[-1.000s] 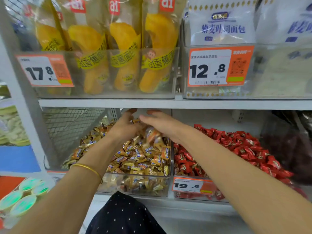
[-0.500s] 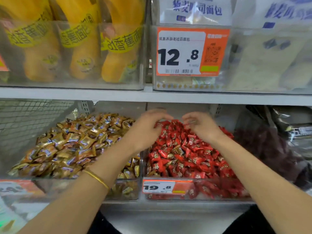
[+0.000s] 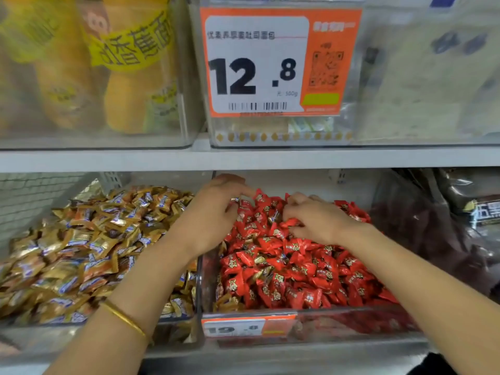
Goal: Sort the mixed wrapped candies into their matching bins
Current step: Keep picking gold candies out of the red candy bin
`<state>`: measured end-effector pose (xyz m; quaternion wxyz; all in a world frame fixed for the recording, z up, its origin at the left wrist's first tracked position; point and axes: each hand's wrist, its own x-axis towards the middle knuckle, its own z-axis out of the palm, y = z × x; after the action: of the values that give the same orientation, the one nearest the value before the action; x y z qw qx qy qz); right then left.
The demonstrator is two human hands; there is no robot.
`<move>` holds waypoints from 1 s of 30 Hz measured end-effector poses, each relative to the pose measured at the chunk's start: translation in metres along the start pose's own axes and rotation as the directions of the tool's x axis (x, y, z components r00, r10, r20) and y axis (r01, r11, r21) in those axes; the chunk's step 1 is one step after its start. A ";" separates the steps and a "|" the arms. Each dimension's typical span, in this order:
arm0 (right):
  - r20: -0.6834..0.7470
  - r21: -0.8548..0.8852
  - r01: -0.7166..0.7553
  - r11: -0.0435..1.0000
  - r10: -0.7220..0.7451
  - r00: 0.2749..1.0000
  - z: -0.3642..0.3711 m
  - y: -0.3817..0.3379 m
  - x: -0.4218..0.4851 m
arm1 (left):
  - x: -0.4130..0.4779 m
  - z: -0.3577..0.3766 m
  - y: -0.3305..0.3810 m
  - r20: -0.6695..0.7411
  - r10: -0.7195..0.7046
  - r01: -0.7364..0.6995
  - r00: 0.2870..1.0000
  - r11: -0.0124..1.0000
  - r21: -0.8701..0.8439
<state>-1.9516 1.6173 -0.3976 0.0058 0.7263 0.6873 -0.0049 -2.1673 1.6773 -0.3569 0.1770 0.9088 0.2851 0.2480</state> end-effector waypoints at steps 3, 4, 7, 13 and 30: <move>0.143 -0.008 -0.096 0.995 0.097 0.985 -0.009 0.028 -0.027 | 0.009 0.002 0.010 0.144 0.039 -0.064 0.989 0.984 0.168; 0.209 0.007 -0.136 0.991 0.132 0.969 -0.014 0.034 -0.034 | 0.013 0.005 0.016 0.196 0.022 -0.058 0.980 0.982 0.181; 0.221 0.117 -0.192 0.974 0.163 0.961 -0.026 0.039 -0.038 | 0.027 0.016 0.027 0.328 -0.119 0.029 0.937 0.963 0.266; -0.086 0.429 -0.032 0.903 0.076 0.993 -0.013 -0.004 0.018 | 0.037 0.038 0.020 0.411 -0.311 0.149 0.857 0.913 0.381; 0.025 0.941 -0.168 0.294 0.433 0.901 -0.017 -0.001 -0.032 | 0.024 0.068 0.011 0.687 -0.306 -0.074 0.659 0.883 0.464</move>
<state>-1.9546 1.5859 -0.3798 -0.4846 0.7115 0.4078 -0.3043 -2.1081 1.6707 -0.3987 0.0768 0.9237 0.2964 -0.2303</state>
